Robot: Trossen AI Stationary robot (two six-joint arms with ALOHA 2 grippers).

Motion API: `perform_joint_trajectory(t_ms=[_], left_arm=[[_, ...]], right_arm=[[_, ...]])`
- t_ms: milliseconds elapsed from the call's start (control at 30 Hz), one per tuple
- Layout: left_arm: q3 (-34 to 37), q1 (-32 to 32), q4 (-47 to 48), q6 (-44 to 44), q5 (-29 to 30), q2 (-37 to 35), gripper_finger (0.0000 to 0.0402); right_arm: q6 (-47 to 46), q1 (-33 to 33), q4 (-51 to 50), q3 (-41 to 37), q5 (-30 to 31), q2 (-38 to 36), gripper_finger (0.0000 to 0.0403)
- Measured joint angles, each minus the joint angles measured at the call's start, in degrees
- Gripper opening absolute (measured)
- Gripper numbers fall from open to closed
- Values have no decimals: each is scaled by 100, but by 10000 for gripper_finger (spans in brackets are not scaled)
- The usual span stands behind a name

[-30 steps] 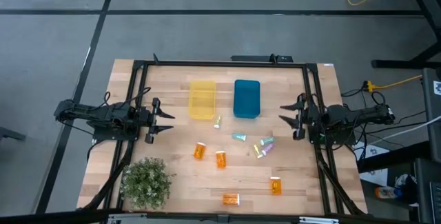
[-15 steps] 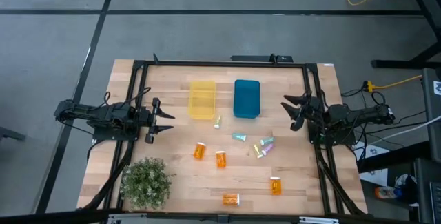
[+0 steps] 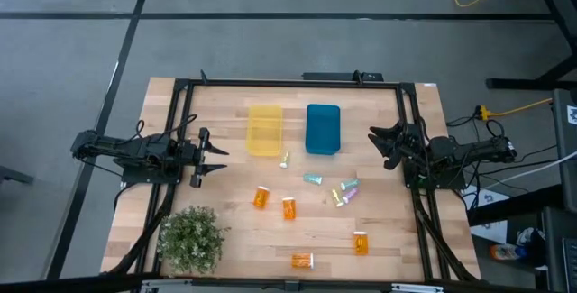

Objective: Pick and place medicine bottles into bin by pill shape (circle, oval)
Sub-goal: Put the right blue pill bottle into the blue bin

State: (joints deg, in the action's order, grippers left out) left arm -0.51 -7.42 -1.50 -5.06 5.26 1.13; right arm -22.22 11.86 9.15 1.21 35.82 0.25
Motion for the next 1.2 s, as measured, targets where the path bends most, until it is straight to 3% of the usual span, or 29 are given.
perform_joint_trajectory(t_ms=[200,533,733,867,1000,1200], left_arm=[[2,0,-881,53,-2,0,165],[2,-2,-2355,1117,119,0,165],[2,0,-2472,1071,700,0,165],[0,0,-2478,1121,1044,40,165],[1,2,-2476,1833,1861,321,165],[-147,0,-2448,2709,1915,1105,165]], right_arm=[[-2,0,-44,0,1,0,176],[1,0,-46,0,6,0,176],[-60,0,-29,0,6,0,176],[-1106,0,203,0,7,-2,176],[-1985,2,441,0,-298,0,176],[-2102,2,485,297,-308,164,176]])
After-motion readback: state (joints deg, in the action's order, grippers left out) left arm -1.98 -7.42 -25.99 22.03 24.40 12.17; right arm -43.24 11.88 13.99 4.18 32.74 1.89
